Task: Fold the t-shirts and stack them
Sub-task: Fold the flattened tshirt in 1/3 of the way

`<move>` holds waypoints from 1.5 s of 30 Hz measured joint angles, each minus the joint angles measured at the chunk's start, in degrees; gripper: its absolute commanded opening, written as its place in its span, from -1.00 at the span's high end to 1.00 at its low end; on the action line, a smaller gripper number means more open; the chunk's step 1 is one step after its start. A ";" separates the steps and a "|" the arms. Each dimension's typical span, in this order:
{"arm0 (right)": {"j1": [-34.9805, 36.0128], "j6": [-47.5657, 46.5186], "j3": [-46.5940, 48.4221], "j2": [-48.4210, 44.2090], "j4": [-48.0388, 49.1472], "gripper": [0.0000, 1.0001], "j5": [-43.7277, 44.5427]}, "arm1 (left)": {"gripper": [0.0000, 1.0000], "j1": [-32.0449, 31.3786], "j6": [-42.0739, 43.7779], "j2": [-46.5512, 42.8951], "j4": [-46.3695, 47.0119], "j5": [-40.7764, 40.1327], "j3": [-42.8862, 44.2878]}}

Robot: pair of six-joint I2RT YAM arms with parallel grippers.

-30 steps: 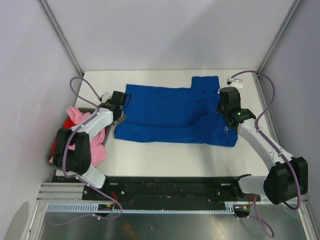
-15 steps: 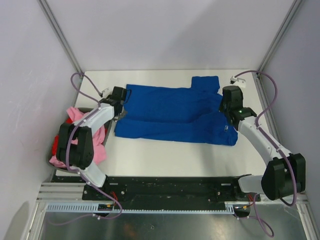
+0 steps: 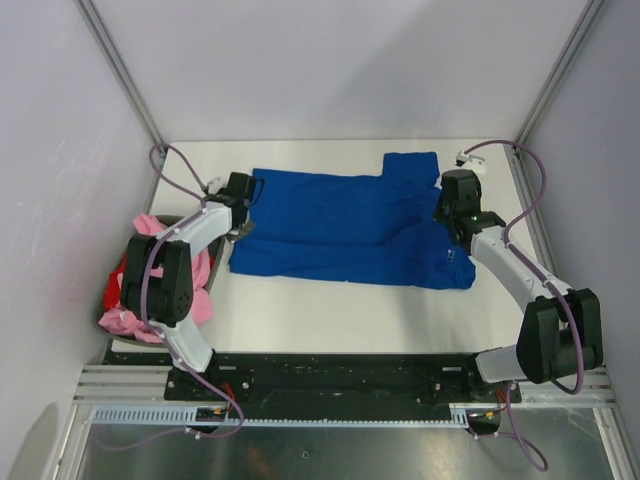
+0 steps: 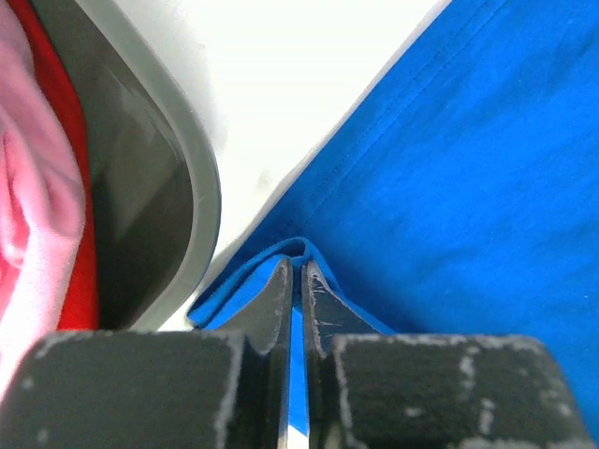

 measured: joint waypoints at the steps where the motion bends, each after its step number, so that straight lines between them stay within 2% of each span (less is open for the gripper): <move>1: -0.13 0.02 0.00 0.31 0.26 1.00 -0.15 | 0.81 0.11 0.17 0.33 0.00 0.00 0.09; 6: -1.11 0.02 0.00 1.53 1.57 0.98 -1.03 | 0.74 0.44 0.98 1.77 -0.04 0.00 1.16; 8: -1.66 0.07 0.00 2.05 1.97 0.79 -1.42 | 0.61 0.44 1.40 2.14 0.00 0.02 1.88; 12: -3.10 0.87 0.00 2.80 1.88 0.10 -2.23 | -0.11 0.46 2.60 2.25 0.00 0.22 3.02; 14: -3.78 1.42 0.00 3.10 1.53 -0.07 -2.36 | -0.35 0.50 3.52 2.25 0.09 0.42 3.39; 16: -4.61 1.90 0.00 3.48 0.55 -0.11 -2.38 | -0.44 0.55 4.22 2.23 0.20 0.74 3.48; 22: -5.70 4.07 0.15 3.43 -3.65 -0.04 -2.69 | -0.45 0.55 5.33 1.14 0.07 3.78 3.48; 26: -0.37 4.59 3.63 4.33 -6.36 -0.01 -2.64 | -0.43 0.39 5.66 -2.25 0.42 7.63 3.13; 30: 6.93 4.74 12.02 10.40 -6.84 0.00 -1.42 | -0.41 -0.55 5.73 -7.02 1.49 11.13 0.63; 33: 9.49 4.98 16.22 16.17 -7.13 0.01 -0.70 | -0.41 -2.32 5.79 -10.51 2.01 14.01 -2.40; 38: 9.79 5.35 17.99 23.26 -9.42 0.01 0.92 | -0.40 -4.59 6.03 -15.74 2.62 18.23 -8.37; 45: 9.84 5.07 18.49 28.37 -10.19 0.01 1.97 | -0.39 -4.72 6.73 -20.81 2.93 21.31 -12.24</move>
